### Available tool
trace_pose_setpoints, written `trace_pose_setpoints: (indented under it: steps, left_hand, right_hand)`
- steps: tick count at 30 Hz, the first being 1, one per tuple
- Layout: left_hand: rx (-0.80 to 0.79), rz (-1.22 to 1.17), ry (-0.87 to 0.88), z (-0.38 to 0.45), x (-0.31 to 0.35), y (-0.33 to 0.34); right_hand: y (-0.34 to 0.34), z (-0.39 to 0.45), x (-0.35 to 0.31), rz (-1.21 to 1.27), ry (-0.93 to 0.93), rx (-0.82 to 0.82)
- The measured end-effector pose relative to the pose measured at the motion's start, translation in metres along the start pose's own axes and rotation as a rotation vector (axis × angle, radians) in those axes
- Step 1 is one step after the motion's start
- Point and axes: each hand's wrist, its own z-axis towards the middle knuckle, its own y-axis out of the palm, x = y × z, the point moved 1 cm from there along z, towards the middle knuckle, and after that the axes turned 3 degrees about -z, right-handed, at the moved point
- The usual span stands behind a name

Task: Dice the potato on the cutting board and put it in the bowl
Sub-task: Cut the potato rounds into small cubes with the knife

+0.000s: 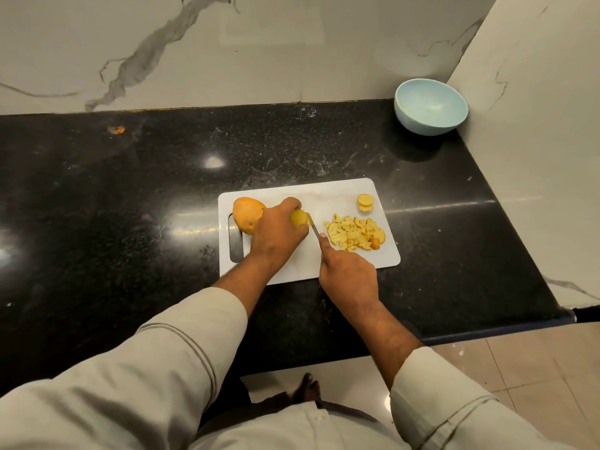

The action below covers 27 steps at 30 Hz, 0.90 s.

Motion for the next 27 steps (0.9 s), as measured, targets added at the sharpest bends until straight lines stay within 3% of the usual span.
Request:
trace_pose_setpoints:
  steps: [9,18,27]
  left_hand:
    - [-0.136,0.129,0.076,-0.035,-0.02,0.013]
    - [-0.212,0.103,-0.07,-0.025,-0.027,0.0]
    - [-0.231,0.099,-0.106,-0.019,-0.023,-0.003]
  right_hand:
    - [0.002,-0.028,0.006,0.057,0.049,0.026]
    - [0.004,-0.036,-0.004,0.116,0.047,-0.01]
    - [0.009,-0.034,-0.021,0.157,0.055,-0.069]
